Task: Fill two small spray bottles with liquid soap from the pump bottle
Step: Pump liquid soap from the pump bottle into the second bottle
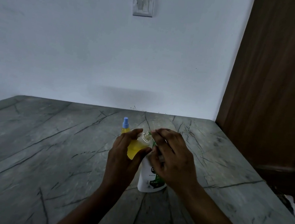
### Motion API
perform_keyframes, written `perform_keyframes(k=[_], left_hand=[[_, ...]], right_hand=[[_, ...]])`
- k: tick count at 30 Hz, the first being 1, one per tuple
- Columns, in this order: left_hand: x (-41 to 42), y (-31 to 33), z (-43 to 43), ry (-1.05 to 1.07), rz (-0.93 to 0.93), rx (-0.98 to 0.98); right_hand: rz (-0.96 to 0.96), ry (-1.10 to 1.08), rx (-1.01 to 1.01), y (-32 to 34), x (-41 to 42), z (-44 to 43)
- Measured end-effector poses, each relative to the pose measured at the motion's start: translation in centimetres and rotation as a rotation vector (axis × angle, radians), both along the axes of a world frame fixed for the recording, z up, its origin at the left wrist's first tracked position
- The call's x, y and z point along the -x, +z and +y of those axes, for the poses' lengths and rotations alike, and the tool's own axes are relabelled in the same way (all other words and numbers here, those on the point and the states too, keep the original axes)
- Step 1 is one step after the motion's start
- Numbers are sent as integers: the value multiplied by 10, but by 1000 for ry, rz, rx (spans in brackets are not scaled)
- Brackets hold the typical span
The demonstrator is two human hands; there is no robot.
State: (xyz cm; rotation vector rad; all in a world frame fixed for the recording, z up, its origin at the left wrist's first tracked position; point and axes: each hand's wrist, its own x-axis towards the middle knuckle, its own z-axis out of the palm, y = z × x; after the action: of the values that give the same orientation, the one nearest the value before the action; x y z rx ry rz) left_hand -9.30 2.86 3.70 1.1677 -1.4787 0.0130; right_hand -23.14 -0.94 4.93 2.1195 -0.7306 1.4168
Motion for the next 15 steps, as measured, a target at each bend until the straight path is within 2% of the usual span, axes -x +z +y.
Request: perform_keyframes(k=[15], left_hand=[[-3,-10,0,7,-17,-23]], right_hand=[[-57,48,51,-21,-6,-2]])
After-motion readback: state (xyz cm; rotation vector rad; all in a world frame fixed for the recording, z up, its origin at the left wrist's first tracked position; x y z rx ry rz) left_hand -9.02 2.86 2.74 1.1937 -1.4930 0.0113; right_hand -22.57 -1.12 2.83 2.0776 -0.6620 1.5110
